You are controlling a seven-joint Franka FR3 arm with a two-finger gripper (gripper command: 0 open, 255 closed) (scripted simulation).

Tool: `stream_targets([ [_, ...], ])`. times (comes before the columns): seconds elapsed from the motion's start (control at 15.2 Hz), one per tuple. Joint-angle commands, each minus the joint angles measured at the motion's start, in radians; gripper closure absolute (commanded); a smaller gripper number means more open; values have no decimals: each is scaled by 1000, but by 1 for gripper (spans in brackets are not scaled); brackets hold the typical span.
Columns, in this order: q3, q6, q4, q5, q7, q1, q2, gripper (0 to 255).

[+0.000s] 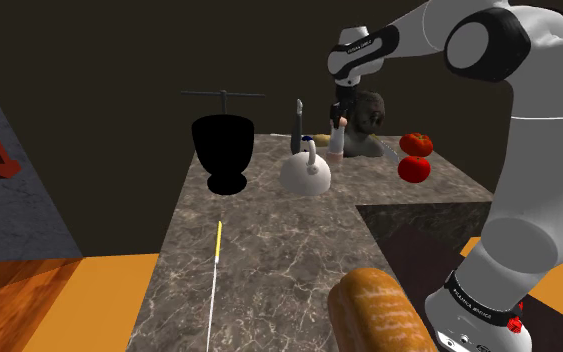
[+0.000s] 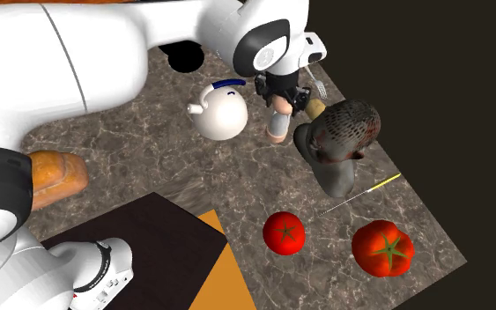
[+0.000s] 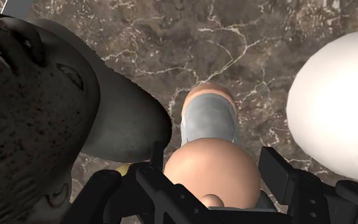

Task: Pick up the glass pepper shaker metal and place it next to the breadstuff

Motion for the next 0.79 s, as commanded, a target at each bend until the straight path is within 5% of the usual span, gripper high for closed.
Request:
stream_targets([
  [0.0, -1, -22, 12, -1, -2, 0, -11, 255],
  [0.73, -3, -160, 128, -2, -15, 0, -33, 255],
])
